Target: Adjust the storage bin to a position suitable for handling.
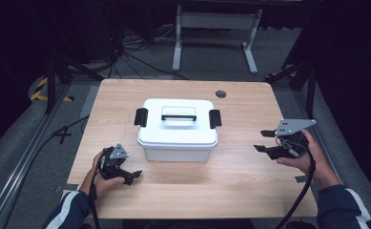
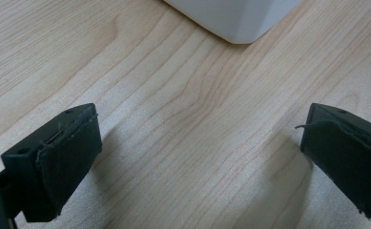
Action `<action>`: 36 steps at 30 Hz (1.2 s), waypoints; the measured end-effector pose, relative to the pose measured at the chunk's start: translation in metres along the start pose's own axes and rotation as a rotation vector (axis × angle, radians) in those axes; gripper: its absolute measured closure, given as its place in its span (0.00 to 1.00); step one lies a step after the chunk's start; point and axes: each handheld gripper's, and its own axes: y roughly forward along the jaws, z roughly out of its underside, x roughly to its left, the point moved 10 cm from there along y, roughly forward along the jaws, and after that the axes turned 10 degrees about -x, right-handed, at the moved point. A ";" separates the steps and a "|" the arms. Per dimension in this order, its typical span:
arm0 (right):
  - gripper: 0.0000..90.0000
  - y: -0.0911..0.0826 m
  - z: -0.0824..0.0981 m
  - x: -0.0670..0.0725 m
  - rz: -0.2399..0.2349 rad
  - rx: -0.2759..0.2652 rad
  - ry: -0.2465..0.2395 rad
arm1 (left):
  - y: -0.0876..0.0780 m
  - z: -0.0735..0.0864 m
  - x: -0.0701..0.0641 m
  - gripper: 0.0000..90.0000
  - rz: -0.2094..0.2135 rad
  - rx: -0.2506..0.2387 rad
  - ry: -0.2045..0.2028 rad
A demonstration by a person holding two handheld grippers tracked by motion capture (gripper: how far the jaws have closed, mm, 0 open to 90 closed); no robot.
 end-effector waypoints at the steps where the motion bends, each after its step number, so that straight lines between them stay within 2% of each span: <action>1: 0.47 0.001 -0.004 0.000 -0.001 -0.001 -0.007 | 0.000 0.000 0.000 0.01 0.001 -0.001 -0.003; 5: 0.47 0.002 -0.016 0.001 -0.005 -0.002 -0.027 | 0.002 -0.001 0.000 0.00 0.006 0.003 -0.002; 7: 0.47 0.003 -0.021 0.003 -0.009 -0.004 -0.038 | 0.002 -0.002 0.001 0.00 0.011 0.008 0.015; 10: 0.47 0.005 -0.028 0.004 -0.011 -0.006 -0.054 | 0.002 -0.002 0.000 0.00 0.015 0.009 0.005; 17: 0.47 0.012 -0.051 0.009 -0.027 -0.032 -0.089 | 0.002 -0.002 0.000 0.01 0.011 0.007 0.005; 18: 0.47 0.014 -0.055 0.010 -0.035 -0.039 -0.089 | 0.002 -0.002 0.001 0.01 0.006 0.006 0.016; 19: 0.47 0.016 -0.059 0.011 -0.039 -0.042 -0.092 | 0.002 -0.001 0.000 0.01 0.006 0.005 0.004; 20: 0.47 0.018 -0.061 0.011 -0.041 -0.043 -0.096 | 0.001 -0.001 0.001 0.01 0.001 0.000 0.012; 22: 0.47 0.025 -0.069 0.011 -0.050 -0.046 -0.107 | 0.001 -0.001 0.000 0.01 -0.002 -0.008 0.003; 28: 0.48 0.042 -0.091 0.013 -0.074 -0.069 -0.131 | -0.004 0.002 -0.001 0.02 0.000 0.000 0.004; 36: 0.49 0.070 -0.113 0.021 -0.118 -0.053 -0.175 | -0.006 0.004 -0.001 0.02 -0.001 -0.005 -0.003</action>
